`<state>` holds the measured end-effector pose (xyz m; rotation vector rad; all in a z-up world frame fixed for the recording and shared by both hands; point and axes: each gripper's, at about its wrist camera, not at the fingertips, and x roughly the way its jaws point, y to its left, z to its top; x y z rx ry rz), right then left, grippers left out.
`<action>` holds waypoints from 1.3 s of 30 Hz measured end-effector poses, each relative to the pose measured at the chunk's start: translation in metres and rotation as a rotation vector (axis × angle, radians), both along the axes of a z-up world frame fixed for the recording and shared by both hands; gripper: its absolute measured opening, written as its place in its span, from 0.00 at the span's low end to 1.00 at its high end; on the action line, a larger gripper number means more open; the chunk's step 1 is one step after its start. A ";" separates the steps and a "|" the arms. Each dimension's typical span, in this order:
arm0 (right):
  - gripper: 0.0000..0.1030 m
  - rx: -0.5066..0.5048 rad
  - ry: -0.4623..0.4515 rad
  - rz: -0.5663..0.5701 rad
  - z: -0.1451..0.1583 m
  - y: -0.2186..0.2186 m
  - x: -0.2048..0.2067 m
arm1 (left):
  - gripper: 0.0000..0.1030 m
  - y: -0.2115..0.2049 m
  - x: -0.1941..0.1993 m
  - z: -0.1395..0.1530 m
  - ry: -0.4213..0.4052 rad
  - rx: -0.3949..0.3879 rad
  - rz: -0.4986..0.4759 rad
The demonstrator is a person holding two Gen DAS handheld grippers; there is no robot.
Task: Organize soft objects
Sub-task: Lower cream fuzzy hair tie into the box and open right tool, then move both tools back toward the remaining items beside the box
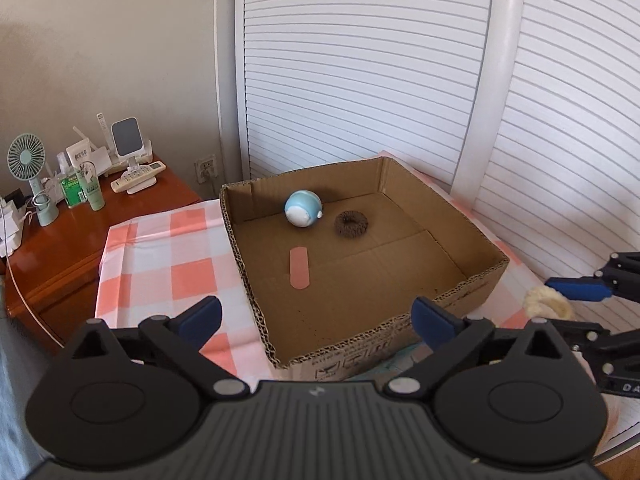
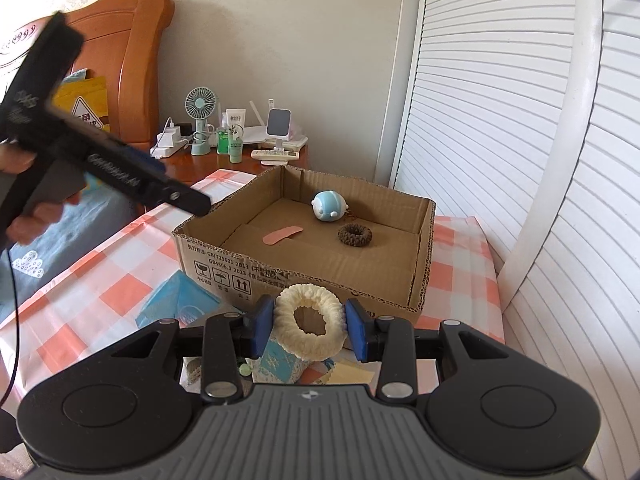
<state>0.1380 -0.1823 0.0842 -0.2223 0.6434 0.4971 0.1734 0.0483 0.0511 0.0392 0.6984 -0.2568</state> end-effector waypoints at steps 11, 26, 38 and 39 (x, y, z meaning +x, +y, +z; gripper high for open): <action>0.43 0.001 0.010 -0.050 0.006 0.010 0.049 | 0.99 -0.009 -0.014 -0.007 -0.011 0.029 0.010; 0.91 -0.015 0.055 -0.168 -0.013 0.024 0.179 | 0.99 -0.010 -0.037 -0.036 0.031 0.061 -0.012; 1.00 -0.003 0.045 -0.229 -0.016 0.013 0.145 | 0.99 -0.017 -0.062 -0.040 0.026 0.094 -0.006; 1.00 -0.004 0.041 -0.233 -0.014 0.012 0.140 | 0.99 -0.018 -0.064 -0.040 0.024 0.094 -0.004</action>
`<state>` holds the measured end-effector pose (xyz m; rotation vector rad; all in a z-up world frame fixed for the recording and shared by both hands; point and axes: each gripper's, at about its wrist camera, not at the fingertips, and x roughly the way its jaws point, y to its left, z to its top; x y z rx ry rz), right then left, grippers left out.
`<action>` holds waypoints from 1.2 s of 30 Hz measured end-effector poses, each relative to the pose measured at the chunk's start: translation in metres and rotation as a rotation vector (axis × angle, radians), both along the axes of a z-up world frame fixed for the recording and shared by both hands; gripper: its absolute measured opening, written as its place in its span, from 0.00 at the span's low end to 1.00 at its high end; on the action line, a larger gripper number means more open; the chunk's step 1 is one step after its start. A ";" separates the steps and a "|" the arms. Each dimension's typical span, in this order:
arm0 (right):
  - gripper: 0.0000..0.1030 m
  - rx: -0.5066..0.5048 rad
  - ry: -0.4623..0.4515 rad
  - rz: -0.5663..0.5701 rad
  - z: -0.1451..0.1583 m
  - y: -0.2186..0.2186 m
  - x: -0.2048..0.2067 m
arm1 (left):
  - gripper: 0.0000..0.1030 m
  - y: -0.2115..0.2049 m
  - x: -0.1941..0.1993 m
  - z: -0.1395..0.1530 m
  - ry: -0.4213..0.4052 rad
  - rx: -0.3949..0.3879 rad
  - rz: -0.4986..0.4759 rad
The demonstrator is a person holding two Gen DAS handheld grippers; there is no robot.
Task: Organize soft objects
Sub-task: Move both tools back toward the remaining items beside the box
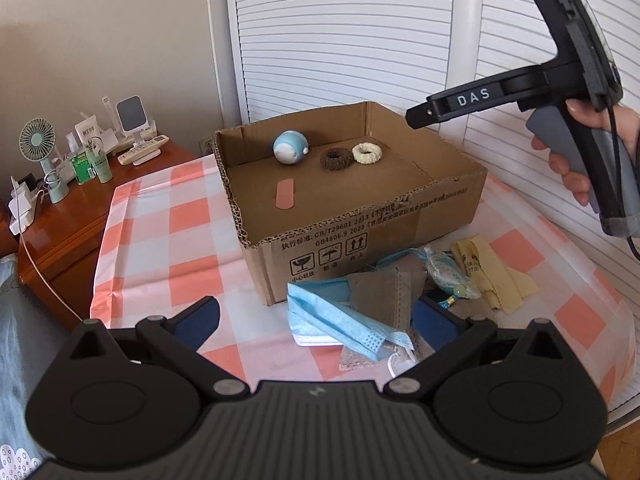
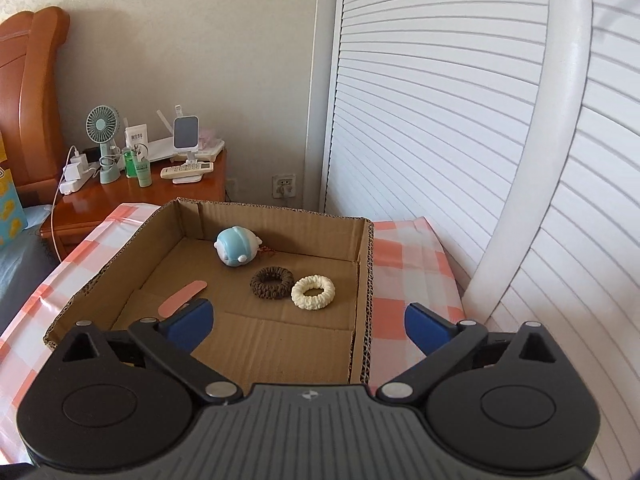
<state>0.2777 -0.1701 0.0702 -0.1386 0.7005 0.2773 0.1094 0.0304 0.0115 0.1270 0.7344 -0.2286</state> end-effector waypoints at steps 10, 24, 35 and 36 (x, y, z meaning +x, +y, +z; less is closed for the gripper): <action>1.00 0.001 0.058 -0.113 -0.015 -0.026 -0.061 | 0.99 -0.005 -0.022 -0.004 -0.017 0.016 0.043; 1.00 -0.073 0.241 -0.174 -0.082 -0.017 -0.086 | 0.99 -0.005 -0.029 -0.017 0.031 0.005 0.066; 1.00 -0.126 0.223 -0.263 -0.080 -0.034 -0.103 | 0.99 -0.005 -0.028 -0.019 0.040 -0.009 0.058; 1.00 -0.115 0.225 -0.268 -0.079 -0.037 -0.107 | 0.99 -0.006 -0.028 -0.019 0.041 -0.009 0.054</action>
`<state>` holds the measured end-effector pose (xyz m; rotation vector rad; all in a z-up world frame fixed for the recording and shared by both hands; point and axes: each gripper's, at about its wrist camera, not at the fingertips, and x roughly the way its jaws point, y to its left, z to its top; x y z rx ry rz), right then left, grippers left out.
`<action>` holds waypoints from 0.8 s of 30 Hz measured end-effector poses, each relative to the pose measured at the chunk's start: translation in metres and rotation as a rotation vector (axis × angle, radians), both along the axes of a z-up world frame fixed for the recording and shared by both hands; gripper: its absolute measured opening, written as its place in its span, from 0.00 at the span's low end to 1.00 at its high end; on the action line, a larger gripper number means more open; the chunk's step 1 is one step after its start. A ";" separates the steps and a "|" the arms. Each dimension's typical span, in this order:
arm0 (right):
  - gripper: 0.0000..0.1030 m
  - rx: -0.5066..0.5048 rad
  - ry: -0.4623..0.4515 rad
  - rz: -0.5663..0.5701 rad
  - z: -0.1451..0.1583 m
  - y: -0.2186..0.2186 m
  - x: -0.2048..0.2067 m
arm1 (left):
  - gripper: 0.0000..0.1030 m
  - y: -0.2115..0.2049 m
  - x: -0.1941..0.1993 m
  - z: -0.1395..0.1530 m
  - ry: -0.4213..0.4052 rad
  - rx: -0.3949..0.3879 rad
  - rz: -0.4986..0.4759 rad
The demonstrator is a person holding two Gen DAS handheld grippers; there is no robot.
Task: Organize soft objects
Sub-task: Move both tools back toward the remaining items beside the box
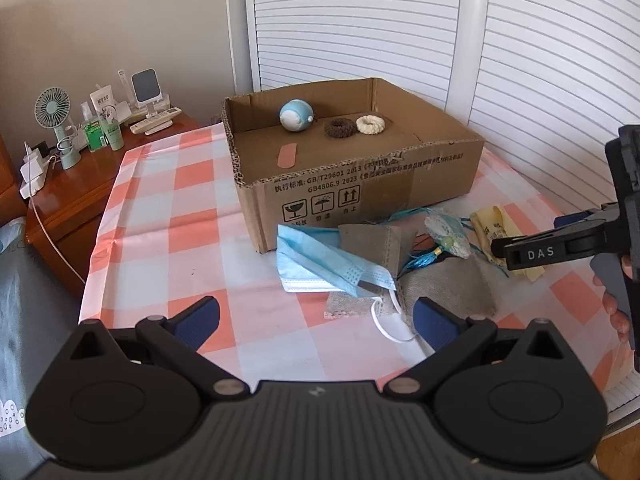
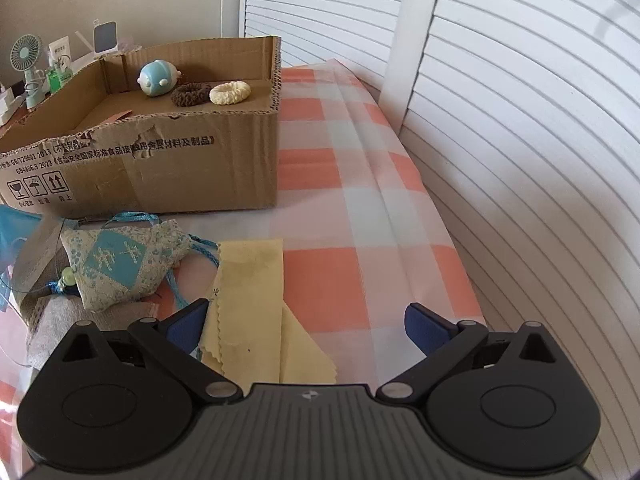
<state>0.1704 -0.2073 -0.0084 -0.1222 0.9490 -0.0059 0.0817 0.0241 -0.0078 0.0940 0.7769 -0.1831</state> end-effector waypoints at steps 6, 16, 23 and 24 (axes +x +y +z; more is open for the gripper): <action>1.00 0.078 0.000 -0.024 -0.006 -0.017 -0.015 | 0.99 -0.004 0.002 -0.004 0.011 -0.008 -0.014; 1.00 0.091 -0.043 0.063 -0.008 -0.014 -0.029 | 0.99 -0.012 0.011 -0.008 0.011 -0.010 -0.054; 1.00 0.086 -0.068 0.060 -0.010 -0.013 -0.031 | 0.99 -0.029 0.015 -0.008 -0.015 0.050 -0.120; 1.00 0.087 -0.070 0.061 -0.010 -0.013 -0.031 | 0.99 -0.031 0.015 -0.008 -0.023 0.058 -0.120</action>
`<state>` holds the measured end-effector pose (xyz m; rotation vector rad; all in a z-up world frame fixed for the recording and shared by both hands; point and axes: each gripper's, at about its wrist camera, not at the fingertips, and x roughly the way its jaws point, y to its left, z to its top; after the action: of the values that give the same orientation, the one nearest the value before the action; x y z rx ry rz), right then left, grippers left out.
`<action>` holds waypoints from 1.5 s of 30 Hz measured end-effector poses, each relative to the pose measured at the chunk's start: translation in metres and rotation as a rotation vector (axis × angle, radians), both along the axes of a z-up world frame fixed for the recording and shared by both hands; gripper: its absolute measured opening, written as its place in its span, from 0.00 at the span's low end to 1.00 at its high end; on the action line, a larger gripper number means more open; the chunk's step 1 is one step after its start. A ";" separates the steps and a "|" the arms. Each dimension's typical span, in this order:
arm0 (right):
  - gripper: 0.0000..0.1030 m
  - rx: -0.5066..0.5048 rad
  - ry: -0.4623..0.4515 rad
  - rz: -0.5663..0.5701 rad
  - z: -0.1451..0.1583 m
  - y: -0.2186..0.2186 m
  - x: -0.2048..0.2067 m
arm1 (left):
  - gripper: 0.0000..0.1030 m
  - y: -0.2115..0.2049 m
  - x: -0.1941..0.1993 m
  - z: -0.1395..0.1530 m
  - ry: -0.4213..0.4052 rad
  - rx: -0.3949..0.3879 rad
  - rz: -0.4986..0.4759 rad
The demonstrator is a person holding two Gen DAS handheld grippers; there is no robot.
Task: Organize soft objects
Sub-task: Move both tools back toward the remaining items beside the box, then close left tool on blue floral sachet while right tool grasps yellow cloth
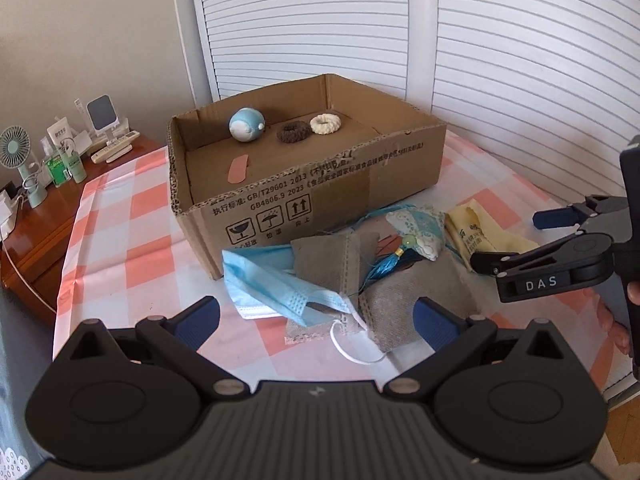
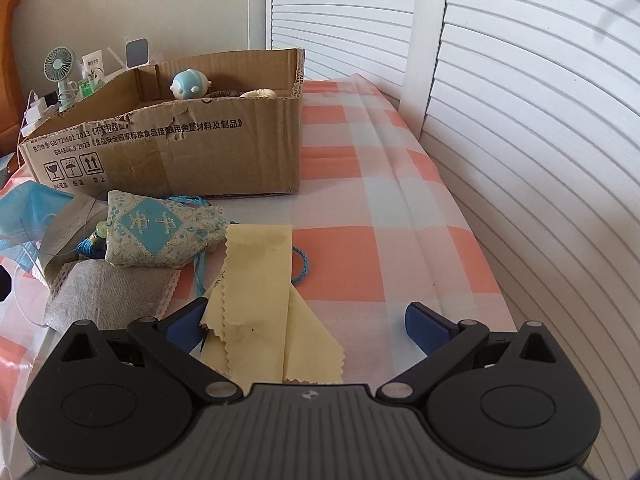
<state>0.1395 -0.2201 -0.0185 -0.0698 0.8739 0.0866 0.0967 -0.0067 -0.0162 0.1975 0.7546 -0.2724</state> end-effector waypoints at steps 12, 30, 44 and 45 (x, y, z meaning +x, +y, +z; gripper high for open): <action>1.00 0.003 -0.018 0.018 -0.001 -0.003 -0.006 | 0.99 0.016 0.015 0.015 -0.026 -0.005 0.025; 1.00 0.011 -0.035 0.085 -0.001 -0.008 -0.012 | 0.71 -0.077 0.040 -0.004 -0.037 0.169 -0.442; 1.00 0.025 -0.048 0.149 -0.002 -0.016 -0.014 | 0.47 -0.097 0.065 -0.029 0.031 0.188 -0.507; 1.00 0.026 -0.049 0.150 -0.002 -0.016 -0.014 | 0.40 -0.098 0.066 -0.030 0.044 0.185 -0.507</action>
<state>0.1252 -0.2366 -0.0205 -0.1130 0.8174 0.2355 0.1629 -0.1051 -0.0459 0.5618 0.7654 -0.6896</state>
